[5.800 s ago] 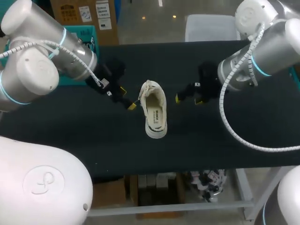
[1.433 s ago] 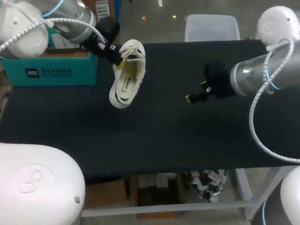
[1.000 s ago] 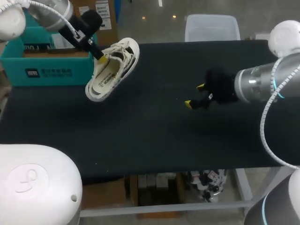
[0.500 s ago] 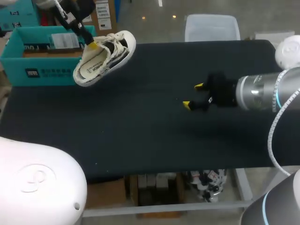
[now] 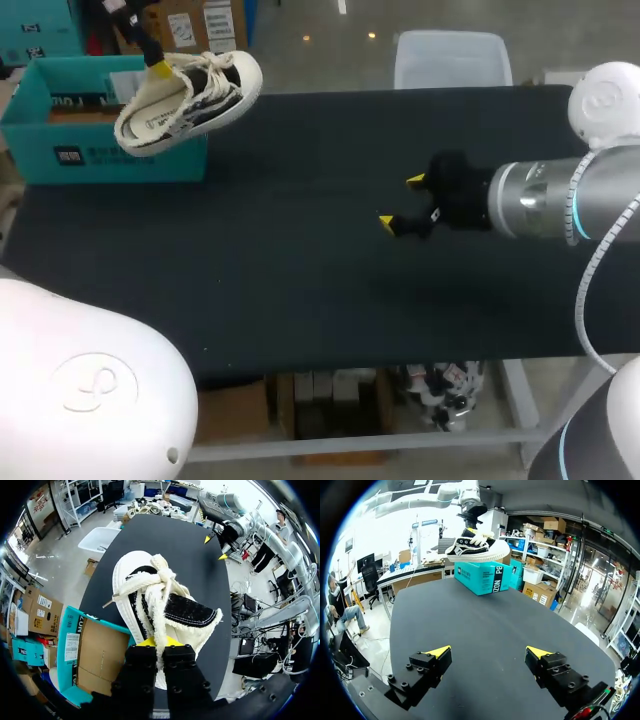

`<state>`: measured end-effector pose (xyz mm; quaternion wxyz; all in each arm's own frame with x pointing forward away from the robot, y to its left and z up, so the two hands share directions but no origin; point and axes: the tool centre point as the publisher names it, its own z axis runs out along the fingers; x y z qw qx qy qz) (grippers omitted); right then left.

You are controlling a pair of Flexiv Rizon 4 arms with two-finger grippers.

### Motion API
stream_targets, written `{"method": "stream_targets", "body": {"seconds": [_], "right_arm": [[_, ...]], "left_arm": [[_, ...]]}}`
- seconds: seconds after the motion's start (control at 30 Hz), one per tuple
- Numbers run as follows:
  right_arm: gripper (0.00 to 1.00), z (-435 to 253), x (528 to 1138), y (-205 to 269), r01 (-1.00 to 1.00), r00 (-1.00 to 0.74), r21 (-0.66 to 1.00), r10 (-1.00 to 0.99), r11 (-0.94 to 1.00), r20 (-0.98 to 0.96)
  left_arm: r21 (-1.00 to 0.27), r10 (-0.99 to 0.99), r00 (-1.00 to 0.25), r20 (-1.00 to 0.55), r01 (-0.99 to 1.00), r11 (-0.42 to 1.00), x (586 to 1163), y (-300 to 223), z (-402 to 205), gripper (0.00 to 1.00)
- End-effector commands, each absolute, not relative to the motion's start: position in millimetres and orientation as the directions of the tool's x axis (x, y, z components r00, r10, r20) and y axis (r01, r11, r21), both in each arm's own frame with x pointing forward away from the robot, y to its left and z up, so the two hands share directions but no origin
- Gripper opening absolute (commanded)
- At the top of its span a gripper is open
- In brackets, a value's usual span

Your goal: Open the shoe tongue, take the insole out of the shoe, put the insole back into the shoe, and pack the shoe into the shoebox

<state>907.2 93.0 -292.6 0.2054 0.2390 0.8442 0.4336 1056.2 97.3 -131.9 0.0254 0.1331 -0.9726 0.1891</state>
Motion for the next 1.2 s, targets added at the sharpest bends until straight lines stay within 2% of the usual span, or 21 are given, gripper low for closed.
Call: {"method": "stream_targets", "body": {"seconds": [0.03, 0.33, 0.4, 0.83, 0.87, 0.9, 0.97, 1.0, 1.03, 1.2], "right_arm": [[1.00, -293, 903, 105, 0.224, -0.682, 0.822, 0.687, 0.524, -0.252], [1.00, -304, 901, 108, -0.012, -0.689, 0.839, 0.603, 0.545, -0.401], [1.00, -304, 908, 105, 0.025, -0.723, 0.852, 0.598, 0.523, -0.346], [1.00, -304, 908, 105, 0.025, -0.723, 0.852, 0.598, 0.523, -0.346], [1.00, -303, 909, 105, -0.023, -0.745, 0.849, 0.558, 0.527, -0.367], [1.00, -302, 910, 105, -0.026, -0.752, 0.848, 0.548, 0.530, -0.366], [1.00, -297, 911, 105, -0.079, -0.772, 0.838, 0.498, 0.540, -0.394], [1.00, -295, 911, 104, -0.066, -0.775, 0.830, 0.496, 0.554, -0.393], [1.00, -293, 912, 104, -0.070, -0.783, 0.817, 0.477, 0.572, -0.401], [1.00, -284, 914, 104, -0.127, -0.810, 0.815, 0.416, 0.565, -0.414]], "left_arm": [[-0.380, -0.165, -0.946, 0.279, -0.267, 0.886, 1068, 114, -134, 0.00], [-0.438, -0.077, -0.955, 0.286, -0.202, 0.876, 1085, 149, -129, 0.00], [-0.450, -0.097, -0.953, 0.288, -0.224, 0.865, 1088, 153, -128, 0.00], [-0.450, -0.097, -0.953, 0.288, -0.224, 0.865, 1088, 153, -128, 0.00], [-0.442, 0.023, -0.958, 0.285, -0.110, 0.890, 1088, 153, -129, 0.00], [-0.441, 0.036, -0.958, 0.284, -0.097, 0.892, 1088, 154, -129, 0.00], [-0.417, 0.207, -0.929, 0.306, 0.065, 0.907, 1095, 164, -127, 0.00], [-0.422, 0.159, -0.935, 0.317, 0.012, 0.907, 1104, 171, -125, 0.00], [-0.391, 0.220, -0.920, 0.325, 0.081, 0.917, 1110, 176, -125, 0.00], [-0.434, 0.340, -0.870, 0.357, 0.168, 0.885, 1133, 205, -117, 0.00]]}}
